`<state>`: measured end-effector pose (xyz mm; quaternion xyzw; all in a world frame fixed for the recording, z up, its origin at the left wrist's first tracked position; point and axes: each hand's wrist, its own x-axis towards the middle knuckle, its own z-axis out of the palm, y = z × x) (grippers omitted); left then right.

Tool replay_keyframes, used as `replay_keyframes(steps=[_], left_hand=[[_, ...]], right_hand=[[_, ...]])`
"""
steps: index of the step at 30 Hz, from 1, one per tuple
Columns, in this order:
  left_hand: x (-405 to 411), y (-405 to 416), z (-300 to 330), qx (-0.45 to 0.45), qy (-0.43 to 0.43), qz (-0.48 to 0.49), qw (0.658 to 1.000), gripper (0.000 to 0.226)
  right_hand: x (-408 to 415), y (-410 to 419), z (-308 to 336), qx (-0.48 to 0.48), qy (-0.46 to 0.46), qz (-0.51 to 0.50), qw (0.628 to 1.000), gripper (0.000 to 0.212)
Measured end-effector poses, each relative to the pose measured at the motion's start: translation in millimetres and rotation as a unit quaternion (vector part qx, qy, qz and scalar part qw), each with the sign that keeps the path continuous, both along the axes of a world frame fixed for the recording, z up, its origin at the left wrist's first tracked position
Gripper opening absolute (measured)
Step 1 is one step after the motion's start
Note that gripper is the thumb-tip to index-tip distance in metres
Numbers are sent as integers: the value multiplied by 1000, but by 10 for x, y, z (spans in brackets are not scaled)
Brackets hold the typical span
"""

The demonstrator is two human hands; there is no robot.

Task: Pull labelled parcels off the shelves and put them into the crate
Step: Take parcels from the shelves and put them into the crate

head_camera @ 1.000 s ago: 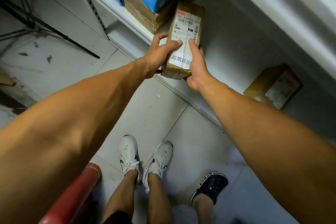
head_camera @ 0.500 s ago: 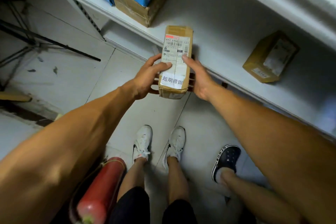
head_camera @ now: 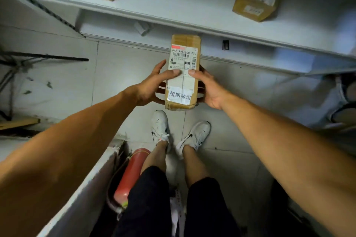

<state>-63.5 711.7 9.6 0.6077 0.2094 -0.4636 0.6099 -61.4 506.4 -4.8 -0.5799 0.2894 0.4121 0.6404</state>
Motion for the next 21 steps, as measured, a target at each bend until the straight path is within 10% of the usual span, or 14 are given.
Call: replay_keyframes(steps=[5, 11, 21], left_hand=[[-110, -599, -14, -14, -14, -124, 992, 71], [-220, -1439, -41, -17, 5, -234, 972, 72], [-763, -3168, -97, -27, 22, -400, 916, 77]], right_hand=[[-421, -561, 28, -3, 11, -61, 998, 56], [-1009, -1337, 5, -5, 7, -147, 989, 102], [-2309, -2542, -13, 31, -14, -368, 929, 83]])
